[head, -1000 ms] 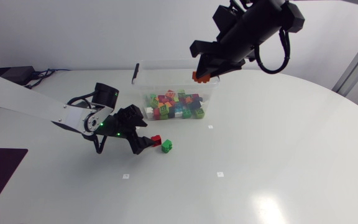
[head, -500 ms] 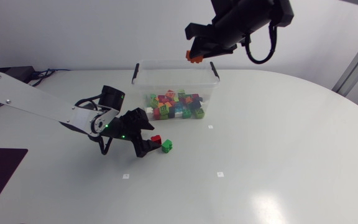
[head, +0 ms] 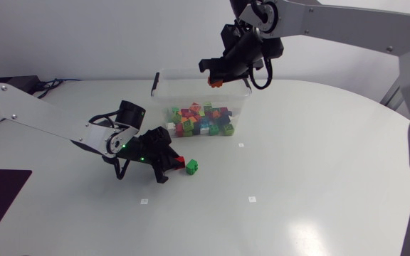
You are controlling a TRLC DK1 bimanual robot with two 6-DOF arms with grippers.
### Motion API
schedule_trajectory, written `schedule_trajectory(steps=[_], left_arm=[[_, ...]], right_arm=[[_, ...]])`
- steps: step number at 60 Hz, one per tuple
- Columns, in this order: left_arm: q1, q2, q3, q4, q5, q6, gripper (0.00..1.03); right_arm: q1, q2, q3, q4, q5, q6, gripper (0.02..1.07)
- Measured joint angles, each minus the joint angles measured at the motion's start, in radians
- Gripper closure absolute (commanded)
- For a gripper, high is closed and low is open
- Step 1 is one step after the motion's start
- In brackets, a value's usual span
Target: Place the duplo bricks in the container
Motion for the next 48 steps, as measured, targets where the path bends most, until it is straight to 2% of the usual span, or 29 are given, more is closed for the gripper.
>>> schedule_trajectory(steps=[2,5,21,25,38,48], left_arm=[[0.002,0.0,0.0,-0.002,0.0,0.003,0.84],[0.005,-0.007,-0.003,-0.008,0.0,0.007,0.84],[0.045,-0.141,-0.059,-0.093,0.008,0.041,0.84],[0.057,-0.198,-0.064,-0.129,0.02,0.047,0.84],[0.074,-0.397,-0.061,-0.212,0.034,0.034,0.84],[0.074,-0.441,0.004,-0.245,0.035,-0.026,0.84]], right_arm=[[-0.002,0.013,0.014,0.0,0.007,0.0,0.12],[-0.003,0.024,0.027,-0.001,0.021,0.0,0.08],[-0.001,-0.007,0.039,-0.016,0.042,-0.004,0.07],[0.005,-0.067,-0.026,-0.008,0.042,-0.01,0.07],[0.053,-0.309,-0.347,0.159,0.042,-0.058,0.07],[0.091,-0.394,-0.505,0.213,0.042,-0.119,0.07]])
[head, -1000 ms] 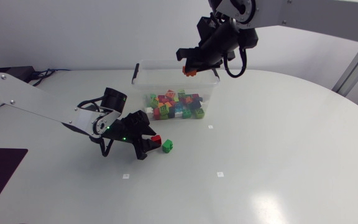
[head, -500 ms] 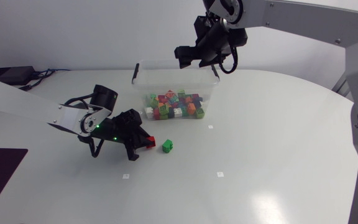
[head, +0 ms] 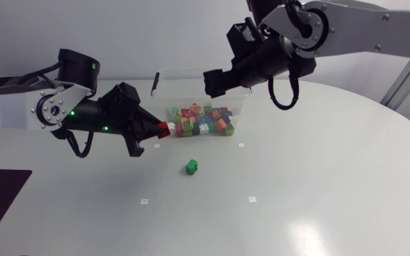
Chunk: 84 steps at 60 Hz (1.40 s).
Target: Place the duplo bricks in the container
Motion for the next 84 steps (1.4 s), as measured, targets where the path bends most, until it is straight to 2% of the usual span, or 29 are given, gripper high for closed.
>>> schedule_trajectory(steps=[12,23,31,49,51,55,56,58,69,84], left_arm=[[0.001,0.013,0.17,-0.003,0.0,-0.114,0.84],[0.0,0.128,0.361,0.006,-0.009,-0.199,0.83],[-0.003,0.26,0.486,0.005,-0.043,-0.24,0.68],[-0.017,0.465,0.673,0.003,-0.108,-0.285,0.66],[-0.017,0.476,0.686,0.004,-0.111,-0.288,0.53],[-0.017,0.489,0.704,0.004,-0.123,-0.293,0.18],[-0.017,0.492,0.706,0.004,-0.127,-0.293,0.11],[-0.017,0.494,0.71,0.004,-0.13,-0.293,0.06],[-0.015,0.484,0.7,0.005,-0.137,-0.292,0.05],[-0.002,0.285,0.487,0.039,-0.19,-0.29,0.05]], right_arm=[[0.047,-0.005,-0.118,0.011,-0.001,-0.021,0.07],[0.082,-0.005,-0.216,0.022,-0.019,-0.043,0.07],[0.111,0.007,-0.252,0.043,-0.019,-0.071,0.07],[0.15,0.108,-0.269,0.064,-0.015,-0.11,0.07],[0.151,0.117,-0.269,0.064,-0.014,-0.113,0.07],[0.157,0.14,-0.269,0.064,-0.011,-0.117,0.07],[0.159,0.145,-0.269,0.064,-0.007,-0.117,0.07],[0.164,0.156,-0.268,0.064,-0.001,-0.119,0.07],[0.176,0.254,-0.202,0.039,0.004,-0.148,0.07],[0.175,0.367,-0.042,-0.031,0.007,-0.204,0.07]])
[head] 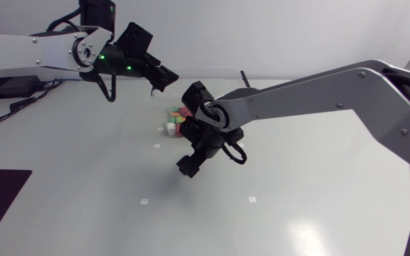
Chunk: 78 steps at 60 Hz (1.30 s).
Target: Place the duplo bricks in the container
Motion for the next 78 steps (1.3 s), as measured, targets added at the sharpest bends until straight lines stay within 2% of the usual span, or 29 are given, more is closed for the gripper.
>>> schedule_trajectory(steps=[10,22,32,51,60,66,78], left_arm=[[0.031,-0.134,-0.13,0.01,-0.004,0.003,0.05],[0.091,-0.231,-0.272,0.024,-0.006,0.026,0.05],[0.14,-0.312,-0.393,0.032,-0.006,0.049,0.05],[0.184,-0.497,-0.615,0.034,-0.026,0.052,0.05],[0.224,-0.568,-0.705,0.054,-0.029,0.052,0.05],[0.257,-0.612,-0.756,0.069,-0.03,0.052,0.05],[0.319,-0.731,-0.84,0.094,-0.03,0.043,0.05]], right_arm=[[-0.003,0.07,0.073,-0.059,-0.008,-0.037,0.07],[-0.006,0.109,0.106,-0.093,-0.011,-0.052,0.16],[-0.004,0.121,0.13,-0.113,-0.015,-0.063,0.17],[0.008,0.138,0.163,-0.13,-0.027,-0.069,0.44],[0.014,0.157,0.163,-0.148,-0.027,-0.069,0.64],[0.014,0.158,0.163,-0.154,-0.027,-0.069,0.73],[0.014,0.143,0.161,-0.164,-0.027,-0.069,0.75]])
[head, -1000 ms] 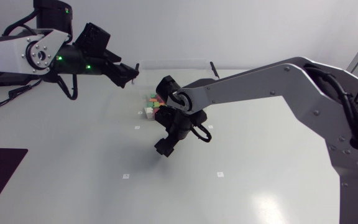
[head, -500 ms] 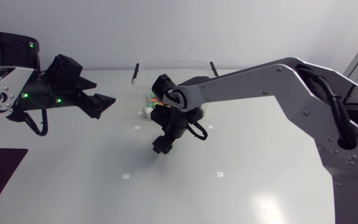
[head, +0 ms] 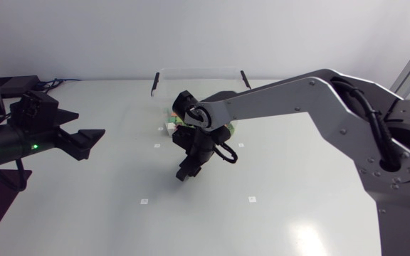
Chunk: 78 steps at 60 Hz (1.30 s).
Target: Place the duplo bricks in the container
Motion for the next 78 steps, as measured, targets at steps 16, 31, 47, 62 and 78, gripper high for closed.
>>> schedule_trajectory(steps=[16,31,47,62,78], left_arm=[[0.021,-0.171,-0.145,0.105,-0.002,-0.071,0.05],[0.045,-0.284,-0.226,0.138,-0.002,-0.13,0.05],[0.08,-0.407,-0.275,0.15,-0.002,-0.252,0.04],[0.088,-0.579,-0.363,0.186,-0.013,-0.315,0.04],[0.088,-0.755,-0.432,0.19,-0.049,-0.364,0.04]], right_arm=[[-0.003,-0.125,-0.007,-0.029,0.008,0.0,0.75],[-0.054,-0.246,-0.006,-0.065,0.019,0.0,0.75],[-0.13,-0.339,0.038,-0.073,0.02,0.005,0.75],[-0.176,-0.387,0.084,-0.016,0.05,0.043,0.75],[-0.195,-0.421,0.119,0.103,0.109,0.062,0.75]])
